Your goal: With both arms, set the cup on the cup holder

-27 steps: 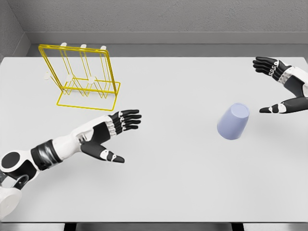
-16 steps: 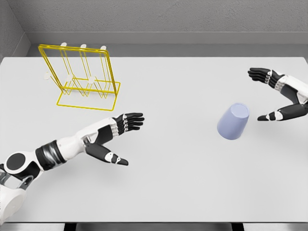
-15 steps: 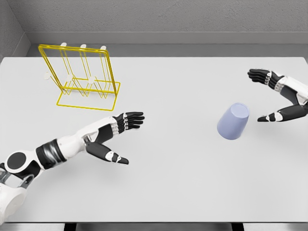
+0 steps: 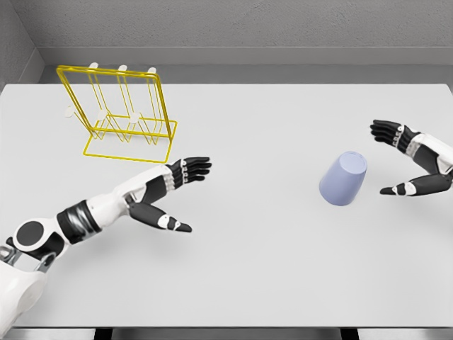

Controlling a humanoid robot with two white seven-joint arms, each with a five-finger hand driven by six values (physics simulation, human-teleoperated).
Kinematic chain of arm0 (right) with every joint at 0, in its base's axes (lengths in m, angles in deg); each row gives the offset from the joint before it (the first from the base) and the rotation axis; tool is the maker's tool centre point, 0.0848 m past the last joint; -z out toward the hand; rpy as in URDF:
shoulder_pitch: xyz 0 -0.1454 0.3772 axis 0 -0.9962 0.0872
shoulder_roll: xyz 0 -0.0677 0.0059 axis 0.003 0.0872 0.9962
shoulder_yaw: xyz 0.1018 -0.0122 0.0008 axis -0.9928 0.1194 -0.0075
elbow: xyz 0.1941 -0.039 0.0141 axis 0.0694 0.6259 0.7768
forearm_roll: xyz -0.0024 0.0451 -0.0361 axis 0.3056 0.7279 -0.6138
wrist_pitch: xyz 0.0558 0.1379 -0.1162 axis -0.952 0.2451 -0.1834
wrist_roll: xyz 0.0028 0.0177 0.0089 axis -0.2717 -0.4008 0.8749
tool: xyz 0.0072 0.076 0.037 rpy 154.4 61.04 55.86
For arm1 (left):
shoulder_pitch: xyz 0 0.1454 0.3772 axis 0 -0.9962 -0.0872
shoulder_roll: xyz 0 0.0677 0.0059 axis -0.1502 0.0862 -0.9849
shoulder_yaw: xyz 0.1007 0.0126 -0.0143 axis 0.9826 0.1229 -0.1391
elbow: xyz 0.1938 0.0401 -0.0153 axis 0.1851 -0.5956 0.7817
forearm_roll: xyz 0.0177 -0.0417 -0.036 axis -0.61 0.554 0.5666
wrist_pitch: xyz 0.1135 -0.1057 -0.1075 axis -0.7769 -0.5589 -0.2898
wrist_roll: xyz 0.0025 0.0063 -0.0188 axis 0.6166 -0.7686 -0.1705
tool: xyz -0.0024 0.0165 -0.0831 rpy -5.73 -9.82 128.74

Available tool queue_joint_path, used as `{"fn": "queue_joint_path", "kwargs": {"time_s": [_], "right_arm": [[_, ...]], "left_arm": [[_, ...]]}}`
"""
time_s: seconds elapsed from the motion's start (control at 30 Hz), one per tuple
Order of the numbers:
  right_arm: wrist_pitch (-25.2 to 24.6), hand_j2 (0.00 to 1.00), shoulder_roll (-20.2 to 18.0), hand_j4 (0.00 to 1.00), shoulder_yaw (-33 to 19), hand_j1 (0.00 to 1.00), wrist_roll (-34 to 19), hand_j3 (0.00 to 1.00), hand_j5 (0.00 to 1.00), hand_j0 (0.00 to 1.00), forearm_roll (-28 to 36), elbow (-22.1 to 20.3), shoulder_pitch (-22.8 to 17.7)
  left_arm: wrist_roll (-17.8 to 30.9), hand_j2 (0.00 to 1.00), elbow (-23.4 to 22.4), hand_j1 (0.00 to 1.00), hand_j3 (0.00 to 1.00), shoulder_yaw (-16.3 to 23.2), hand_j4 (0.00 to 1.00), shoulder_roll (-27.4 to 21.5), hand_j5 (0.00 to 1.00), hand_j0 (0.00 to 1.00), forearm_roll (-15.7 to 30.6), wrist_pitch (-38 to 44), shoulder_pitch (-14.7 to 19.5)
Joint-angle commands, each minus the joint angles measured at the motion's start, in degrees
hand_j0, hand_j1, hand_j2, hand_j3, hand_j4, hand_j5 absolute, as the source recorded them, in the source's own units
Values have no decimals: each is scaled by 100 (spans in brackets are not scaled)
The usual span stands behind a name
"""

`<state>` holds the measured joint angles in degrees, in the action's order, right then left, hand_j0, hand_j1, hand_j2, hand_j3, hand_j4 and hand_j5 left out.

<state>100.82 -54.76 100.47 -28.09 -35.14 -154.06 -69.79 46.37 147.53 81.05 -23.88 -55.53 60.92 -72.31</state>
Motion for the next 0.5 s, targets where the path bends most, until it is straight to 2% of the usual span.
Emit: {"fn": "queue_joint_path", "kwargs": {"time_s": [0.0, 0.1, 0.17, 0.27, 0.3, 0.37, 0.47], "right_arm": [[-7, 100, 2, 100, -3, 100, -4, 100, 100, 100, 446, 1, -17], [-7, 100, 19, 100, -12, 100, 5, 100, 100, 100, 516, -8, -141], [-7, 100, 195, 100, -3, 100, 5, 100, 100, 100, 630, 1, -141], [-7, 100, 327, 100, -3, 100, 14, 100, 100, 100, 630, 18, -176], [-7, 100, 406, 100, -3, 100, 14, 100, 100, 100, 622, 80, -176], [-7, 100, 459, 100, 5, 100, 5, 100, 100, 100, 622, 168, -193], [-7, 100, 503, 100, 5, 100, -4, 100, 100, 100, 622, 229, -246]], "left_arm": [[0, 100, -20, 100, 100, -115, 100, 59, 100, 100, 29, 24, 0], [0, 100, -12, 100, 100, -106, 100, 147, 100, 100, 11, 67, -9], [0, 100, 41, 100, 100, -106, 100, 156, 100, 100, 46, 550, -9], [0, 100, 41, 100, 100, -106, 100, 156, 100, 100, 46, 595, 0], [0, 100, 32, 100, 100, -115, 100, 156, 100, 100, 46, 507, 0], [0, 100, 15, 100, 100, -106, 100, 147, 100, 100, 38, -178, -9], [0, 100, 32, 100, 100, -106, 100, 147, 100, 100, 55, -240, 0]]}}
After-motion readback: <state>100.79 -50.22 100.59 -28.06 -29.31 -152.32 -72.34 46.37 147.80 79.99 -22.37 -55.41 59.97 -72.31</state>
